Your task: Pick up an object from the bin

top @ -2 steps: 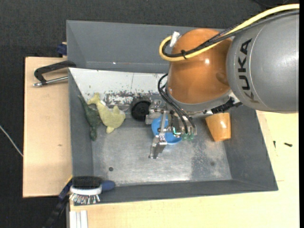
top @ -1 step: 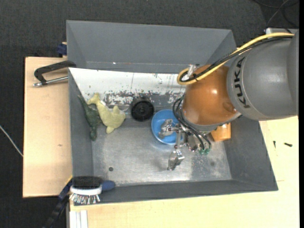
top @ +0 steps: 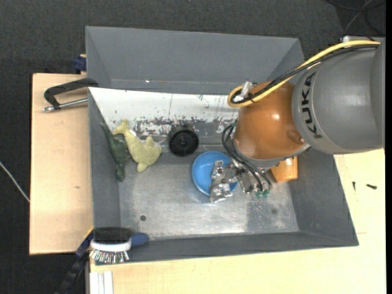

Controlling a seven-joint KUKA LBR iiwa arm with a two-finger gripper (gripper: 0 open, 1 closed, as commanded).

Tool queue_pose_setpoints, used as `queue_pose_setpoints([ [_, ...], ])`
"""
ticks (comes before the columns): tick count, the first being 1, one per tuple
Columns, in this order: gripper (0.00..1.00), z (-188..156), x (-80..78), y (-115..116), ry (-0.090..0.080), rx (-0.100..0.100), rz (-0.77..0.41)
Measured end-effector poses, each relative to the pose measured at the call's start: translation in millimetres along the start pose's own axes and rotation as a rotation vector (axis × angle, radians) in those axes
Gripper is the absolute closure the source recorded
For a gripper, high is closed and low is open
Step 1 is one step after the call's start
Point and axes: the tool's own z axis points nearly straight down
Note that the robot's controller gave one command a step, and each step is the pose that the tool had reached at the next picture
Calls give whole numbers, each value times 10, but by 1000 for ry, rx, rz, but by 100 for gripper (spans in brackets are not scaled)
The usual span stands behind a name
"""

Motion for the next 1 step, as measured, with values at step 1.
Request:
queue_pose_setpoints([
  [1,100,-1164,96,27,-13,1,8],
])
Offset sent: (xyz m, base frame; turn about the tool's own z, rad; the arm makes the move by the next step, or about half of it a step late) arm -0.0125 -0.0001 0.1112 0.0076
